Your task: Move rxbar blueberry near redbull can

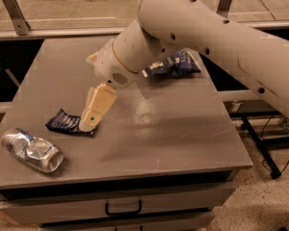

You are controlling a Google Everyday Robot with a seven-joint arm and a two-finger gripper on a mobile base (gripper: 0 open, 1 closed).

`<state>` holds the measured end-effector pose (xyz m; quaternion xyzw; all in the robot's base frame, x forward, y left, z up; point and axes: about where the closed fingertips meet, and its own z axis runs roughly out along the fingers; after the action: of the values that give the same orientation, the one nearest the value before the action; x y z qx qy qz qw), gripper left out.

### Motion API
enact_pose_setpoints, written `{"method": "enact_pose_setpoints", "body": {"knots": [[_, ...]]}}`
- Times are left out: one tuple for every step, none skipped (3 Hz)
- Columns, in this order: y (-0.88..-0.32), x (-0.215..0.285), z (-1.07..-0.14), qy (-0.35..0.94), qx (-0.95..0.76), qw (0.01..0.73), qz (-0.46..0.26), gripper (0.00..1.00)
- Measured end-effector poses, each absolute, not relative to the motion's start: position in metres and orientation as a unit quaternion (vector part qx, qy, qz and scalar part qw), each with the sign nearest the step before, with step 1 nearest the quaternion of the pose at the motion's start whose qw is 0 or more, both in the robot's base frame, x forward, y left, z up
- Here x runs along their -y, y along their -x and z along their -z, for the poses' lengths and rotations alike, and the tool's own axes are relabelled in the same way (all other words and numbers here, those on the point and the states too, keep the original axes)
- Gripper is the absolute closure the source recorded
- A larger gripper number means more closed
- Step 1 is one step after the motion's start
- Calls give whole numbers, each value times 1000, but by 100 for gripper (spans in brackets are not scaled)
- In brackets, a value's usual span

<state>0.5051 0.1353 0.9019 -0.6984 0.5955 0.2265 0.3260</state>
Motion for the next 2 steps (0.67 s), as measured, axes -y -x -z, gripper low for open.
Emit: {"method": "enact_pose_setpoints", "body": {"knots": [[-550, -86, -968, 665, -611, 407, -139, 0], [-586, -26, -1063, 630, -606, 486, -7, 0]]}}
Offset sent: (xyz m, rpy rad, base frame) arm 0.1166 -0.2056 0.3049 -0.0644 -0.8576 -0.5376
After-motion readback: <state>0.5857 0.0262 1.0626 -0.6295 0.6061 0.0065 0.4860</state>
